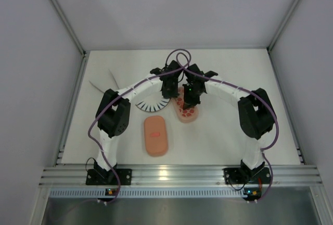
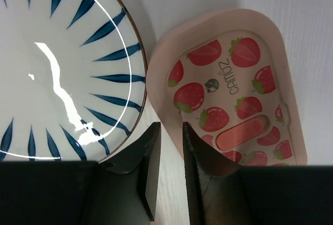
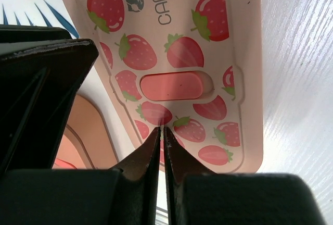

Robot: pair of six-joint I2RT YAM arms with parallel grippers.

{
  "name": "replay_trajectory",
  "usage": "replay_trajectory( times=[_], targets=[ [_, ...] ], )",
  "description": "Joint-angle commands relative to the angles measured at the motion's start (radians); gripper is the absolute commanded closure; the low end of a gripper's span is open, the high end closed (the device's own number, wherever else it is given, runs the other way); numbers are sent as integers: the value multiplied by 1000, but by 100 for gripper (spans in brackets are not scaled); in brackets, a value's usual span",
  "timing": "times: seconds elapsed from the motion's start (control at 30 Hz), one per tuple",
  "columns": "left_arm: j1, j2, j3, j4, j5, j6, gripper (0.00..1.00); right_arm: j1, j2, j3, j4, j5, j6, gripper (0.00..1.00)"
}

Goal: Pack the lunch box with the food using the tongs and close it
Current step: Close the box lid on the packing box.

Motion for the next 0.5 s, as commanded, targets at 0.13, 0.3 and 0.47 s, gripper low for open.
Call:
replay_trajectory(
  times=[0.13,0.3,0.47],
  targets=[
    [2,49,-3,-60,0,-4,72,9,35,-33,12,86,5,95],
    [2,68,0,-76,-6,-3,71,-6,9,-32,14,75,3,94],
    [2,83,-12,-83,10,-17,71,-21,-28,-32,32,63,8,94]
  ],
)
